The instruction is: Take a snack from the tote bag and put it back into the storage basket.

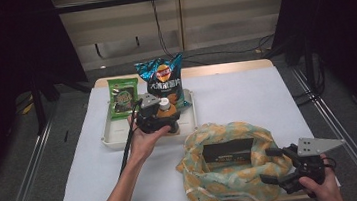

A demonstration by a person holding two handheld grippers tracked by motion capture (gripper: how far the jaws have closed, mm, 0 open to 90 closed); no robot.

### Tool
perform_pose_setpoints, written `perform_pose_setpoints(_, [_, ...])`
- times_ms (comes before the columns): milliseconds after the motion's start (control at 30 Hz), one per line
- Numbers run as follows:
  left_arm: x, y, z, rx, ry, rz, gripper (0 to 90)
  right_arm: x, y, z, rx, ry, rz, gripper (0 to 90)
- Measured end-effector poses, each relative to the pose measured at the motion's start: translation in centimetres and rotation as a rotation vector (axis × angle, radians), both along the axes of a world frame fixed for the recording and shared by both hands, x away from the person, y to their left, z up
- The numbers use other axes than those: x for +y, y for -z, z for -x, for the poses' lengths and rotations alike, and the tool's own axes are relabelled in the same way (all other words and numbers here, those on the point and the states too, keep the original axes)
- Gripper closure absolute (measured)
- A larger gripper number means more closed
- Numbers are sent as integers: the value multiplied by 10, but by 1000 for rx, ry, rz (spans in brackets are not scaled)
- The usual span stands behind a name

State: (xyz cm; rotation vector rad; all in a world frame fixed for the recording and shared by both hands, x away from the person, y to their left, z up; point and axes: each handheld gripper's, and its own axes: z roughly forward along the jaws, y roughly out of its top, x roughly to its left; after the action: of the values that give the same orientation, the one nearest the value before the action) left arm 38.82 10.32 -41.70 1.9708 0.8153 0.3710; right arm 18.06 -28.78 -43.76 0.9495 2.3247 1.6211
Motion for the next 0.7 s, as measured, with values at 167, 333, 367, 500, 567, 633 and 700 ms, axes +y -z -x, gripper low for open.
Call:
perform_pose_setpoints(167, [6,1,-10,30,44,45,303,0,0,0,5,1,0,105])
perform_pose_setpoints(333, [7,-1,-19,31,123,34,303,0,1,-1,5,3,-3,105])
perform_pose_setpoints(367, [7,-2,-20,31,138,37,303,0,1,-1,5,2,-3,105])
perform_pose_setpoints(500, [4,-5,-24,22,208,31,303,-1,1,-1,8,7,-6,104])
perform_pose_setpoints(567, [2,-7,-25,2,239,16,303,-2,1,-1,8,6,-6,104])
perform_pose_setpoints(633, [1,-7,-29,-1,248,33,303,-2,1,-1,8,6,-6,104])
perform_pose_setpoints(700, [0,-6,-32,8,259,24,302,-2,1,-1,6,6,-7,104])
